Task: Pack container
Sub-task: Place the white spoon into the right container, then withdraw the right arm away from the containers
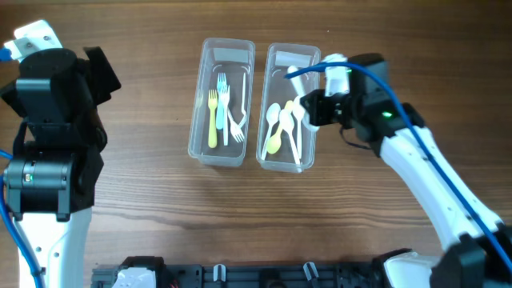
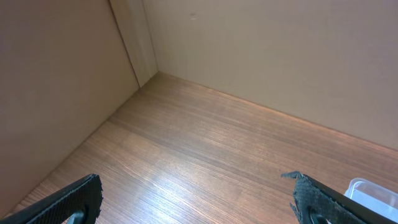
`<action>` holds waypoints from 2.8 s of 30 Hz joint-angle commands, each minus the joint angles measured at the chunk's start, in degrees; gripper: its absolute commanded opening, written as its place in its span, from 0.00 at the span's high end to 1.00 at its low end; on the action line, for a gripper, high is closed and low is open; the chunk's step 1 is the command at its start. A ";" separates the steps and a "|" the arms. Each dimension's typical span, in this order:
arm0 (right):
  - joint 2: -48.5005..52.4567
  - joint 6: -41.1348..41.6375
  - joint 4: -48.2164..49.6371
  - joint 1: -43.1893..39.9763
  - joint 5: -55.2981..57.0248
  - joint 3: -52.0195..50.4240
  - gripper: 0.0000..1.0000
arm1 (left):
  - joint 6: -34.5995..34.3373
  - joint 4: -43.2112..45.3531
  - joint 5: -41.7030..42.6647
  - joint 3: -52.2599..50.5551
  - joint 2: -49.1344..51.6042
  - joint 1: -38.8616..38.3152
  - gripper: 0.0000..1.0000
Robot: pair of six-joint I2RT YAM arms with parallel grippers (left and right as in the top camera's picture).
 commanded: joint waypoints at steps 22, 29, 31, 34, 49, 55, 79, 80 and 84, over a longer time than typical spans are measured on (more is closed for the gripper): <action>-22.10 -20.74 -3.15 -13.51 32.79 2.16 0.00 | -0.55 0.13 -0.52 0.24 0.00 0.28 0.00; -19.32 -20.74 -4.02 -13.49 32.79 2.16 0.00 | -0.55 0.13 -0.52 0.24 0.00 0.28 0.00; -18.21 -20.74 -4.02 -13.51 32.79 2.16 0.00 | -0.55 0.13 -0.52 0.24 0.00 0.28 0.00; -15.74 -20.74 -4.00 -13.51 32.79 2.16 0.00 | -0.55 0.13 -0.52 0.24 0.00 0.28 0.00; -7.19 -20.74 -3.98 -13.49 32.79 2.16 0.00 | -0.55 0.13 -0.52 0.24 0.00 0.28 0.00; -7.19 -20.74 -3.98 -13.44 32.79 2.16 0.00 | -0.55 0.13 -0.52 0.24 0.00 0.28 0.00; -71.08 -21.88 -7.56 -13.11 35.19 2.10 0.00 | -0.55 0.13 -0.50 0.24 0.00 0.28 0.00; -73.99 -21.77 -10.27 -13.11 35.17 2.10 0.00 | -0.55 0.13 -0.52 0.24 0.00 0.28 0.00; -83.41 -21.57 -22.53 -13.11 30.97 1.40 0.00 | -0.55 0.13 -0.52 0.24 0.00 0.28 0.00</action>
